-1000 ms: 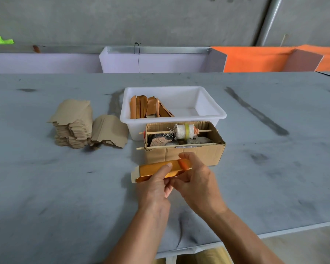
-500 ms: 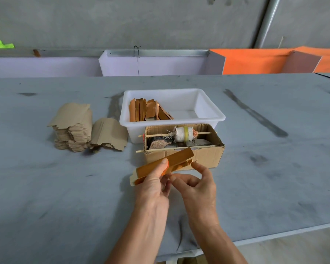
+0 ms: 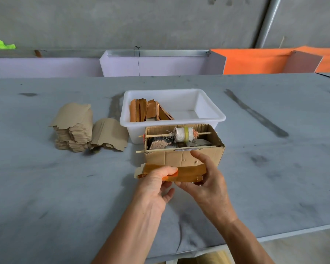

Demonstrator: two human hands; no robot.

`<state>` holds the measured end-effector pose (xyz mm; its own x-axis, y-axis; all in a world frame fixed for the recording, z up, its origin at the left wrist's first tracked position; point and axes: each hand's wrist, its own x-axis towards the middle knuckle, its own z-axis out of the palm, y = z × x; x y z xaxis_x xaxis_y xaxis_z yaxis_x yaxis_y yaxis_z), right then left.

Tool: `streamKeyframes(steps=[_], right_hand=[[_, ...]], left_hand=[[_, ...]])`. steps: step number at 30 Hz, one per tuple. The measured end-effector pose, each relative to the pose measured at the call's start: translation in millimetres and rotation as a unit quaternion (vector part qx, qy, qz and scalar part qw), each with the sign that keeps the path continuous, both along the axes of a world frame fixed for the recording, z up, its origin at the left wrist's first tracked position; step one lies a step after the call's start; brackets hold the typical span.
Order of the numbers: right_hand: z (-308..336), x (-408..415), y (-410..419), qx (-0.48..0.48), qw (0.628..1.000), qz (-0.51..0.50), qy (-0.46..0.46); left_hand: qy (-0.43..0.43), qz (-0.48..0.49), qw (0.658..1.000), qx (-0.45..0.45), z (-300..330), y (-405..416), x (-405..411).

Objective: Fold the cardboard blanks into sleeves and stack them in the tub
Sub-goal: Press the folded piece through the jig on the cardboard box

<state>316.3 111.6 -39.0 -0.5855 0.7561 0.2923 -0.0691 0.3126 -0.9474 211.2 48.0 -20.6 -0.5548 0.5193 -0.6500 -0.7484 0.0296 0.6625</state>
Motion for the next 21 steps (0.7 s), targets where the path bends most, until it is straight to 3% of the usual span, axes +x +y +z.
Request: streamKeyframes(steps=[13,21], right_hand=[[-6,9,-12,0.177,0.977,-0.092,0.070],[-7,16,-2,0.343,0.928,-0.144,-0.002]], left_hand=[[0.037,-0.086,0.996,-0.006,5,-7,8],[0.007,-0.136,0.991,0.002,2,-10,12]])
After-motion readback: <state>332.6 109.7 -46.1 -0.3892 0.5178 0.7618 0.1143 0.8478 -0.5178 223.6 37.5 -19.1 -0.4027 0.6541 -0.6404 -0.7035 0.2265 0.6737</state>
